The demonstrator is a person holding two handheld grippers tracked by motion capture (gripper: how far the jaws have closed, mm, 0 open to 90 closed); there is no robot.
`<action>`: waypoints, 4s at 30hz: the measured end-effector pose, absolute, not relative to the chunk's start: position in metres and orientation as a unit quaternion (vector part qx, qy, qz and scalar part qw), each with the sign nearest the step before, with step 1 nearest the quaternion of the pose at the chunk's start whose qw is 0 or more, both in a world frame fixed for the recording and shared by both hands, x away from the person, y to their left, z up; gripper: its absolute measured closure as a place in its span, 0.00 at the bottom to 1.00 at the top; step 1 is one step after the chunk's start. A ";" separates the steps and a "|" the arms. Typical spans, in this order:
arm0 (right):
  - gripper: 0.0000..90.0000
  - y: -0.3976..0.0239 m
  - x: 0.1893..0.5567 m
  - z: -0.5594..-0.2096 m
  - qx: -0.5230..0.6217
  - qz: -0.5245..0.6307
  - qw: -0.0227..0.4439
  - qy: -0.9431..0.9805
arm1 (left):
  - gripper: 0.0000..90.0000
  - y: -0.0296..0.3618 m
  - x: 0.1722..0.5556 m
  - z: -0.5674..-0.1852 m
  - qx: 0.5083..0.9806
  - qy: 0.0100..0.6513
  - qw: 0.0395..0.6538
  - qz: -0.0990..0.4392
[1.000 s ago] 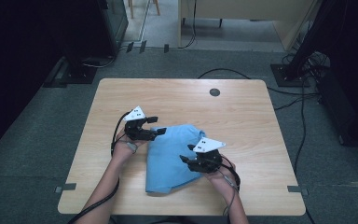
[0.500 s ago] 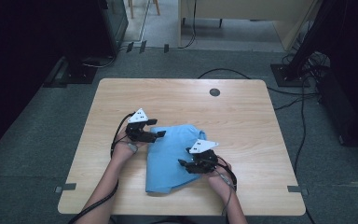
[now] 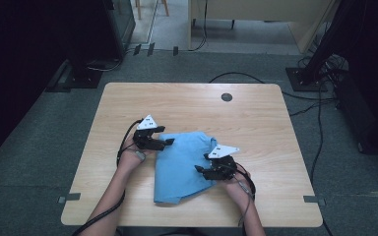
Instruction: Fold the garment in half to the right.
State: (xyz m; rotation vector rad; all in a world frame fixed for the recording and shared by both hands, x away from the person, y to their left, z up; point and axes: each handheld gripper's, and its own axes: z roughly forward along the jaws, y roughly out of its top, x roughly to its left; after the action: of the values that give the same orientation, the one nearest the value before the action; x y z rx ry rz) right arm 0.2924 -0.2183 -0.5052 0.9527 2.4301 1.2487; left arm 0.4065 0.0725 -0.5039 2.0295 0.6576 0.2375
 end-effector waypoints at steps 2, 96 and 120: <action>0.45 -0.219 0.294 -0.502 0.322 0.435 0.131 0.831 | 0.32 0.073 0.406 -0.503 0.830 0.269 0.479 0.096; 0.23 -0.240 0.345 -0.513 0.299 0.412 0.139 0.849 | 0.24 0.109 0.351 -0.504 0.823 0.311 0.469 0.077; 0.23 -0.263 0.343 -0.513 0.328 0.415 0.149 0.836 | 0.24 0.125 0.349 -0.512 0.833 0.308 0.453 0.073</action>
State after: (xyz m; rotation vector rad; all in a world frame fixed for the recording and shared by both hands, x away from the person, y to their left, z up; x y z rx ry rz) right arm 0.3430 -0.2634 -0.5133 0.9417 2.4020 1.1921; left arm 0.3494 0.1252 -0.5121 2.0581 0.7604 0.1804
